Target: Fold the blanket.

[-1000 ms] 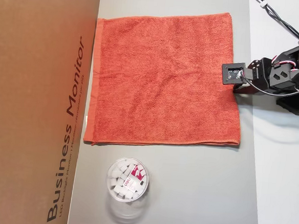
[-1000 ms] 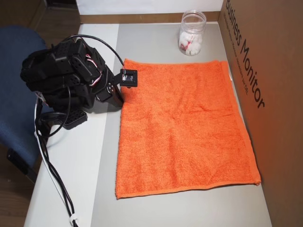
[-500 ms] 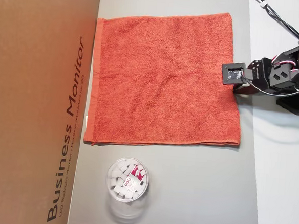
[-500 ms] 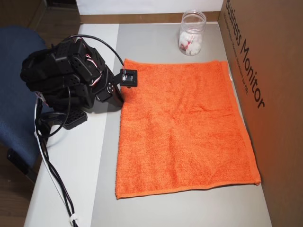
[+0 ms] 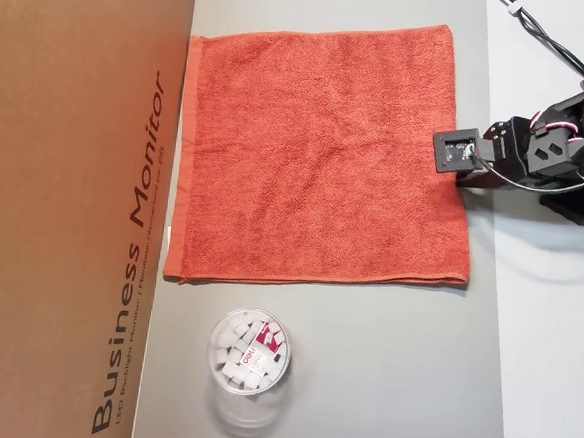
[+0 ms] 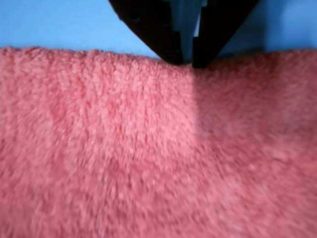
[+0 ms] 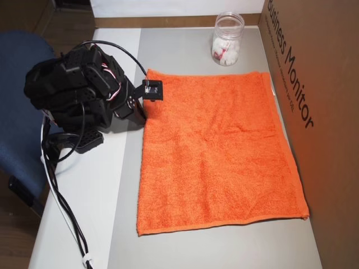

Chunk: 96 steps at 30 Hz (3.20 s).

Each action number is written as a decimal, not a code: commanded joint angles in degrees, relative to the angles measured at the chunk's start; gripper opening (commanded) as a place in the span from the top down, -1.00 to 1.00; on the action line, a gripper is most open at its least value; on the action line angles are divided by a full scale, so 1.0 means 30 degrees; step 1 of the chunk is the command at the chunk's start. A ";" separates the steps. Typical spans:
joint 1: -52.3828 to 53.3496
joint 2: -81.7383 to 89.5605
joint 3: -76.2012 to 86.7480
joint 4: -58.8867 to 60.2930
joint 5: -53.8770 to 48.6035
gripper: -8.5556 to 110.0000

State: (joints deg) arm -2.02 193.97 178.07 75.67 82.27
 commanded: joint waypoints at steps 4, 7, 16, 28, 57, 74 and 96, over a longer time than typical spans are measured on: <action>-0.0205 -0.0703 -0.2197 0.0117 0.0059 0.85; -0.0234 -0.1670 -0.3721 0.0059 0.0029 0.85; -0.2783 -0.6064 -0.8467 -0.0059 0.0029 0.85; -0.7852 -1.0518 -1.2598 -0.0059 0.0059 0.85; -1.1865 -1.1631 -1.1719 -0.0088 -0.9258 0.55; -1.3447 -1.7080 -1.1309 -0.5127 -0.9521 0.56; -1.4502 -1.8281 -0.9521 -0.6152 -0.9521 0.55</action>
State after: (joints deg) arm -45.70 139.22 149.68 58.36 54.23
